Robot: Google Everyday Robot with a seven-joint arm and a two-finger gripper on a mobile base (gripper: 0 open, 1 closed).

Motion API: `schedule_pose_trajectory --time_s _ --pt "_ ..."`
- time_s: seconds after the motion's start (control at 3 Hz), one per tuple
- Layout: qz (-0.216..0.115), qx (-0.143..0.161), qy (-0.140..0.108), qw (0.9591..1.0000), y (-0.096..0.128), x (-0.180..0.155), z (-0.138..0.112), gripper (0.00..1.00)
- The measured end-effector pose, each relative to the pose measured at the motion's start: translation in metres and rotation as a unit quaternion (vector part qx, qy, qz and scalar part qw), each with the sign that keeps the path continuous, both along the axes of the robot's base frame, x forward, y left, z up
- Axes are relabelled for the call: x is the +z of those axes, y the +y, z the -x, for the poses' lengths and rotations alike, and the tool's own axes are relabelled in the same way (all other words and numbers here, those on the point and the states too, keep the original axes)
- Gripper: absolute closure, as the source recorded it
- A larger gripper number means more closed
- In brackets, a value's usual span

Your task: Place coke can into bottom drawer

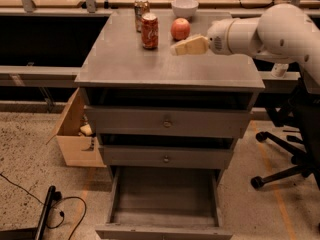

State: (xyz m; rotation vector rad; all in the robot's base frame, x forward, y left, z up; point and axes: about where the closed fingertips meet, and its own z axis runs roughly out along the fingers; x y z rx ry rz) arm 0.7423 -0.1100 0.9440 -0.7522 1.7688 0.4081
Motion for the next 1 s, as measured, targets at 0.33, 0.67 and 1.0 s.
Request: schedule_pose_trajectory --time_s 0.33,0.67,1.0 --pt "-0.037 0.003 -0.002 0.9993 0.031 -0.004 -0.031 0.00" --pt "-0.040 0.018 -0.003 0.9990 0.067 -0.020 -0.065 0.00" --pt "-0.037 0.029 -0.001 0.9989 0.096 -0.035 -0.093 0.00"
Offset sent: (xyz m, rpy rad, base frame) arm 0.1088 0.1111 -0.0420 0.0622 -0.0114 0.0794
